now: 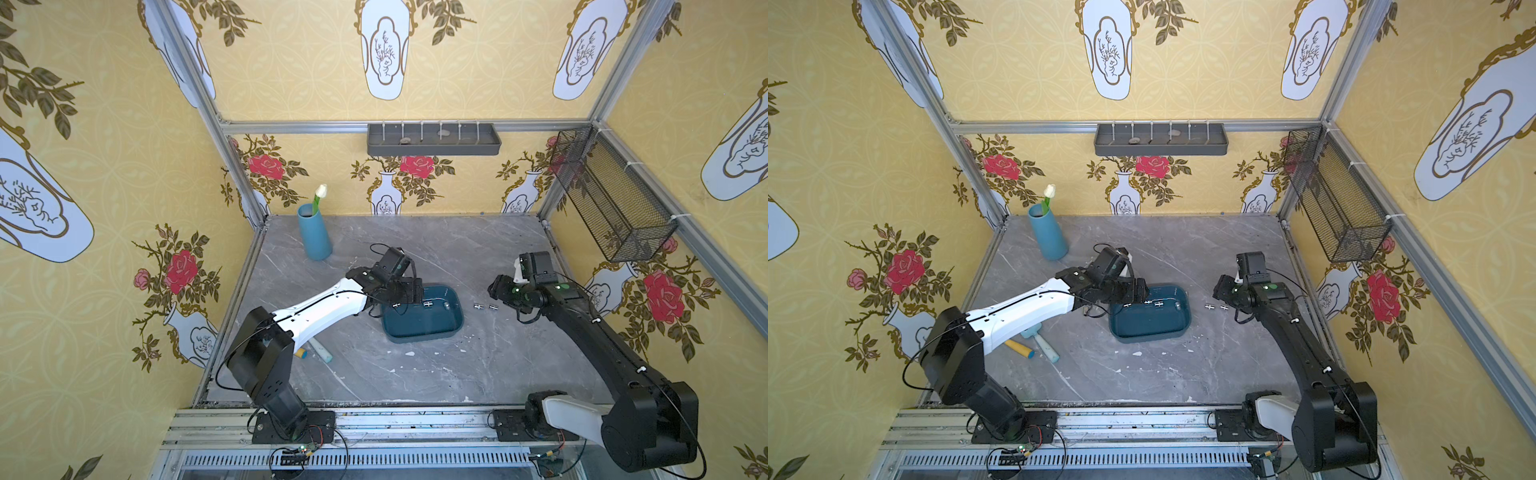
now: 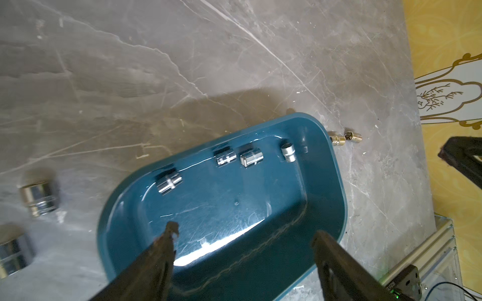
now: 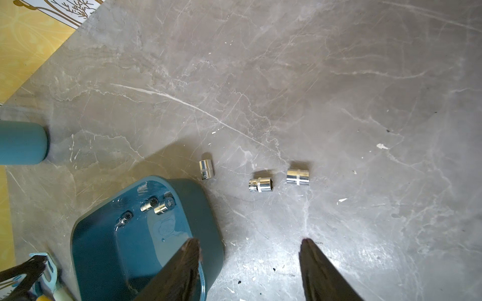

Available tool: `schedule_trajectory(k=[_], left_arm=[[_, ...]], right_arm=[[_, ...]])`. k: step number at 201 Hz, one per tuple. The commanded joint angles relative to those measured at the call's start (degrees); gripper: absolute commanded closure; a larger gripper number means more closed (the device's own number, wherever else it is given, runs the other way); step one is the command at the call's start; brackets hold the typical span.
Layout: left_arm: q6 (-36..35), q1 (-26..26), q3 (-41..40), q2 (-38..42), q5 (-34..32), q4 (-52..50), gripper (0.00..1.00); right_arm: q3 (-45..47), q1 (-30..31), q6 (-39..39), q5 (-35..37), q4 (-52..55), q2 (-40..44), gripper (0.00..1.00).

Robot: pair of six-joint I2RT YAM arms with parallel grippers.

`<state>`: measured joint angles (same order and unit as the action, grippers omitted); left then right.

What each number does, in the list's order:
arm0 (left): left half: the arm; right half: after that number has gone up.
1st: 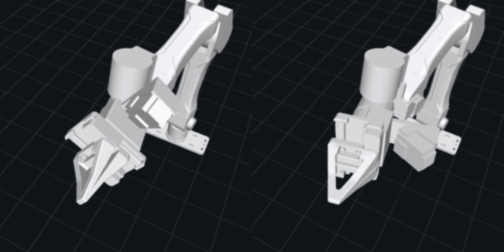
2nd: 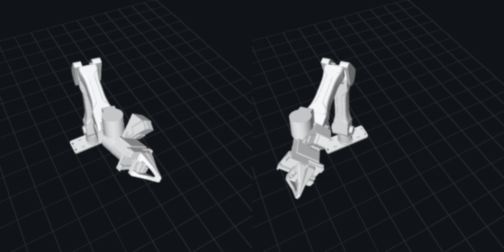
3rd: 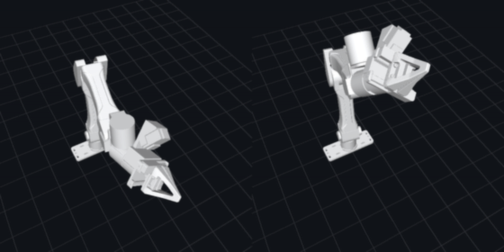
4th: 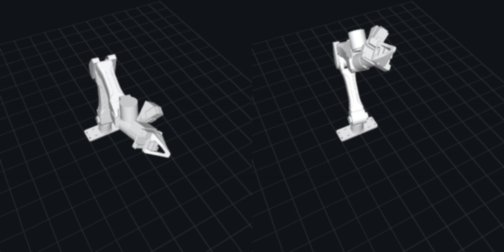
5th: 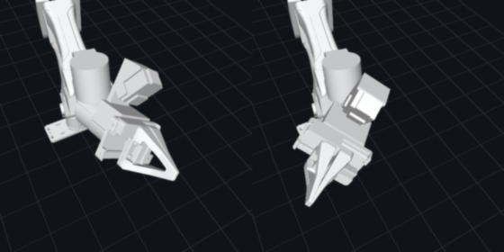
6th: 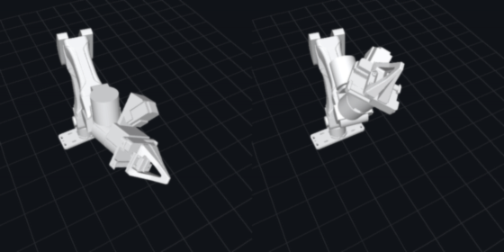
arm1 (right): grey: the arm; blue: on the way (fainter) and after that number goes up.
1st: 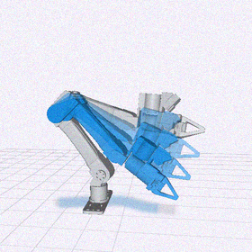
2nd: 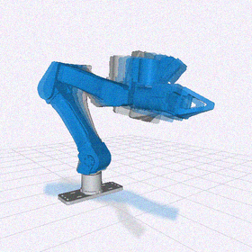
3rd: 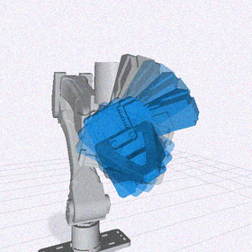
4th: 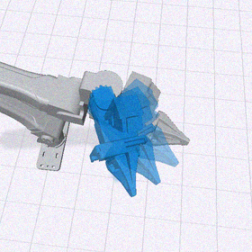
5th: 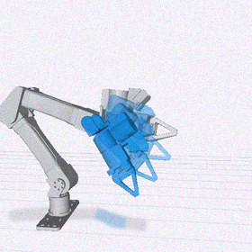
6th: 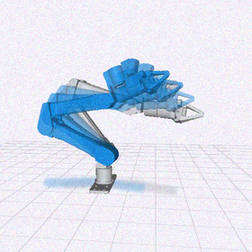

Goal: Take out the socket from the storage box
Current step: Pick up the socket head from the storage box.

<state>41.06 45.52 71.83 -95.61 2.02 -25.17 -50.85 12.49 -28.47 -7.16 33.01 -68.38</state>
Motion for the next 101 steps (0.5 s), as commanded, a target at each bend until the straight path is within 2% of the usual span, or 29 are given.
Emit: schedule_trajectory(k=[1, 60, 101], left_arm=[[2.6, 1.8, 2.4, -3.6, -2.9, 1.7, 0.16], [5.3, 4.0, 6.4, -10.8, -10.0, 2.1, 0.18], [5.8, 4.9, 8.5, -15.0, -11.3, 2.2, 0.20]], right_arm=[[0.7, 0.2, -0.6, -0.9, -0.6, 0.3, 0.34], [2.1, 0.3, -0.9, -1.3, -1.4, 1.1, 0.34], [3.3, 0.4, -1.2, -1.7, -2.1, 1.5, 0.33]])
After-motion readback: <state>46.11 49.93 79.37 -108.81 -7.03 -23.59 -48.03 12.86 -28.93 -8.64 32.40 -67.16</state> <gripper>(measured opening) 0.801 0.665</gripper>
